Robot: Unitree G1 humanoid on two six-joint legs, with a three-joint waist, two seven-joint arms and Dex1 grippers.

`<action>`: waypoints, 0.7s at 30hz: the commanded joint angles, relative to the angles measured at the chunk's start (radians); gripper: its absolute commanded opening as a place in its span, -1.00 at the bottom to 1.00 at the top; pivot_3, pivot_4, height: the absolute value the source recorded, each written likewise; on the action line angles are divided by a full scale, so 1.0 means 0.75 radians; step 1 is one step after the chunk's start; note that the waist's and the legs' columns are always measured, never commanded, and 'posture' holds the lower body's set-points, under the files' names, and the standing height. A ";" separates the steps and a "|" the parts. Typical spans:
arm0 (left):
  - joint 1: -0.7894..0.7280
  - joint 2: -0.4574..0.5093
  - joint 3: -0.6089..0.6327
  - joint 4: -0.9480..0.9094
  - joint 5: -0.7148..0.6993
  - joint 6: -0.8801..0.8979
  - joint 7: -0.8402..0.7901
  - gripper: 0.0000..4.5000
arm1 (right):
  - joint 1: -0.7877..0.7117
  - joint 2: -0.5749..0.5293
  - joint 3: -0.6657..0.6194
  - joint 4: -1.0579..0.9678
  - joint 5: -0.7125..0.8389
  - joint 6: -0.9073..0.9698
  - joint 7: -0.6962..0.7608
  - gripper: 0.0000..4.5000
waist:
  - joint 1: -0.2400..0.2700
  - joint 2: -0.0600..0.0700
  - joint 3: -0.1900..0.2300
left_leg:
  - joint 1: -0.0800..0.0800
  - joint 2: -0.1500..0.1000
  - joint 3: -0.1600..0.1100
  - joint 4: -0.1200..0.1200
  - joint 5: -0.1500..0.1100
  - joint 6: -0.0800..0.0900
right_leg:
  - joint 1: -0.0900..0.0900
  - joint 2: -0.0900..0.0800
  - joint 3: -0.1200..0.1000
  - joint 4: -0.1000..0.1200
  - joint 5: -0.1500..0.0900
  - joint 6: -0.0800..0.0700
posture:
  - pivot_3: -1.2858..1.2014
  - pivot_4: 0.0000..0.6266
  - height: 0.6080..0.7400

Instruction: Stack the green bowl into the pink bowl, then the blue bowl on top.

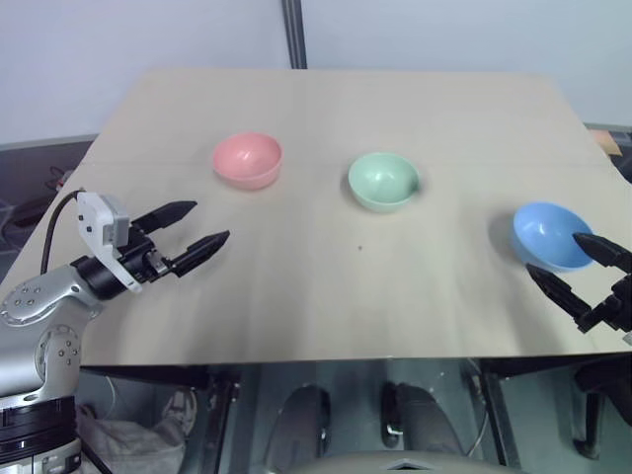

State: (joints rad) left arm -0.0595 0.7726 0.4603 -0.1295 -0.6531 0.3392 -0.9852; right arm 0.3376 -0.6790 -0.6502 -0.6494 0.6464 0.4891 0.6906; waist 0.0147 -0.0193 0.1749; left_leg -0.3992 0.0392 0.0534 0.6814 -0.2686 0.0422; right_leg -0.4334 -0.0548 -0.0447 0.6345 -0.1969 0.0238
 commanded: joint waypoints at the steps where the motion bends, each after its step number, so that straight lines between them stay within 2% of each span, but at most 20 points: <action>1: -0.003 -0.001 0.010 -0.060 -0.018 0.000 0.012 1.00 | -0.023 -0.026 -0.023 -0.009 -0.007 -0.030 0.000 0.98 | 0.000 0.000 0.000 | 0.000 0.000 0.000 0.000 0.000 0.000 | 0.000 0.000 0.000 0.000 0.000 0.000 | 0.03 -0.52 1.00; 5: -0.016 -0.020 -0.015 -0.078 -0.053 0.011 -0.018 1.00 | -0.044 -0.067 0.055 -0.002 -0.129 -0.049 -0.024 0.98 | 0.000 0.000 0.000 | 0.001 0.000 0.001 0.000 0.000 0.000 | 0.000 0.000 0.001 0.000 0.000 0.000 | 0.03 -0.52 1.00; 11: -0.031 -0.025 -0.034 -0.074 -0.046 -0.001 -0.026 1.00 | -0.097 -0.074 0.143 0.014 -0.178 -0.040 -0.042 0.98 | 0.000 0.000 0.000 | 0.000 0.000 0.002 0.000 0.000 0.000 | 0.000 0.001 0.001 0.000 0.000 0.000 | 0.03 -0.52 1.00; 14: -0.061 -0.047 -0.055 -0.075 0.012 -0.013 0.067 1.00 | -0.161 -0.070 0.215 0.031 -0.232 -0.048 -0.082 0.98 | -0.001 0.000 0.000 | 0.001 0.000 0.002 0.000 0.000 0.000 | 0.000 0.001 0.002 0.000 0.000 0.000 | 0.03 -0.52 1.00; 16: -0.115 -0.062 -0.087 -0.070 0.131 -0.020 0.224 1.00 | -0.202 -0.077 0.270 0.022 -0.241 -0.028 -0.087 0.98 | 0.000 0.000 0.000 | 0.001 0.000 0.002 0.000 0.000 0.000 | 0.000 0.001 0.002 0.001 0.000 0.000 | 0.03 -0.52 1.00; 18: -0.206 -0.029 -0.180 -0.073 0.376 0.061 0.482 1.00 | -0.251 -0.073 0.336 0.007 -0.189 -0.003 -0.053 0.98 | 0.003 -0.001 0.000 | 0.002 -0.001 0.001 0.000 0.000 0.000 | 0.001 0.001 0.002 0.001 0.000 0.000 | 0.03 -0.52 1.00; 21: -0.404 0.061 -0.380 0.004 0.641 0.159 0.606 1.00 | -0.332 -0.063 0.448 -0.031 -0.165 -0.034 -0.009 0.98 | 0.006 -0.003 0.000 | 0.001 -0.002 0.000 0.001 0.000 0.000 | 0.001 0.004 0.002 0.002 0.001 0.000 | 0.03 -0.52 1.00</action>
State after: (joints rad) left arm -0.3051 0.7789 0.2224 -0.1277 -0.2716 0.4252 -0.5829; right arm 0.1153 -0.7258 -0.3363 -0.6212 0.5070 0.4835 0.6711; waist 0.0192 -0.0217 0.1753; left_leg -0.3985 0.0373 0.0531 0.6821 -0.2684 0.0424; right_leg -0.4326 -0.0520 -0.0428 0.6364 -0.1966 0.0241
